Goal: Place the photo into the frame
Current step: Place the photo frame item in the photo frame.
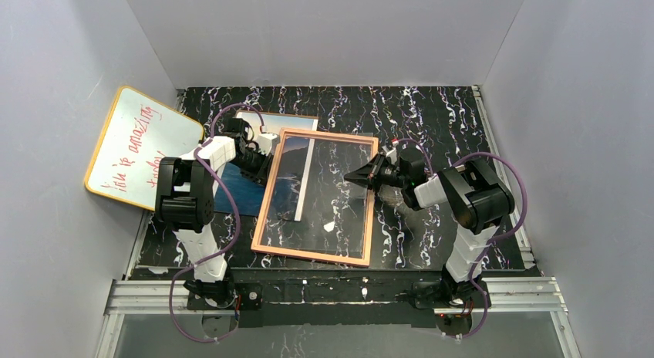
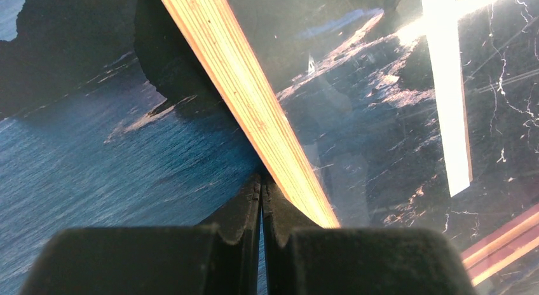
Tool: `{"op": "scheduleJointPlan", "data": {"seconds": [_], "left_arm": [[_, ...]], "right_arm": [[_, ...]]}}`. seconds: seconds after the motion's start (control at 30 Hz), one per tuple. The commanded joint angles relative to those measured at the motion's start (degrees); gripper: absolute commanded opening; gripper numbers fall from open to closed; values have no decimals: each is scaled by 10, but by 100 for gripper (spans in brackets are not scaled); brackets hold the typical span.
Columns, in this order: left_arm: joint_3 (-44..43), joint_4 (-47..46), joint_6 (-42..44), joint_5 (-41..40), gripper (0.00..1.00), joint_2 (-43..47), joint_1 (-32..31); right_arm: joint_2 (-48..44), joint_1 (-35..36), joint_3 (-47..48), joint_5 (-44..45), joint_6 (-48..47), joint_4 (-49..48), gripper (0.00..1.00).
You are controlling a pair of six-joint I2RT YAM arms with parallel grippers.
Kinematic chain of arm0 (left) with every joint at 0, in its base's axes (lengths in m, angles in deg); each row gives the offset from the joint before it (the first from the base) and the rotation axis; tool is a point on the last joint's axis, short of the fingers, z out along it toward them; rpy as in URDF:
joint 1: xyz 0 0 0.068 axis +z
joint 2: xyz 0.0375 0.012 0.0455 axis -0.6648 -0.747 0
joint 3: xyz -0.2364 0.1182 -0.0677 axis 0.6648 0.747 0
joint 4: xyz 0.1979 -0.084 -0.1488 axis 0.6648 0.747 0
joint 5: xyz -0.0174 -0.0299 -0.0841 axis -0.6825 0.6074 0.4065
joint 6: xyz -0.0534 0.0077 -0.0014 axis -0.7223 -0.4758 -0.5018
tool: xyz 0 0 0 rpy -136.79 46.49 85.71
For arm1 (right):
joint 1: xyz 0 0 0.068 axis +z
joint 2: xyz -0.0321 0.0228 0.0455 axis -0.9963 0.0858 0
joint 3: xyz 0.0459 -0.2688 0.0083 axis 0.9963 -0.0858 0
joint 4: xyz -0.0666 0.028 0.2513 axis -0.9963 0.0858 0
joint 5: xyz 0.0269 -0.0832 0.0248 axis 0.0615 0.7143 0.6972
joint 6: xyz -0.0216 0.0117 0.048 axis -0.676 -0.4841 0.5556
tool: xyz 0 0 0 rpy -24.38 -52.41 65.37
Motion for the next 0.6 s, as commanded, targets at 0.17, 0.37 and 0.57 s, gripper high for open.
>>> {"op": "scheduleJointPlan", "data": {"seconds": [0.17, 0.37, 0.57], "left_arm": [[16, 29, 10, -14, 0, -7, -9], [15, 29, 9, -13, 0, -9, -9], [17, 29, 11, -14, 0, -5, -10]], "right_arm": [[-34, -1, 34, 1, -50, 23, 1], [-56, 0, 49, 13, -90, 70, 1], [-28, 0, 44, 12, -58, 28, 1]]}}
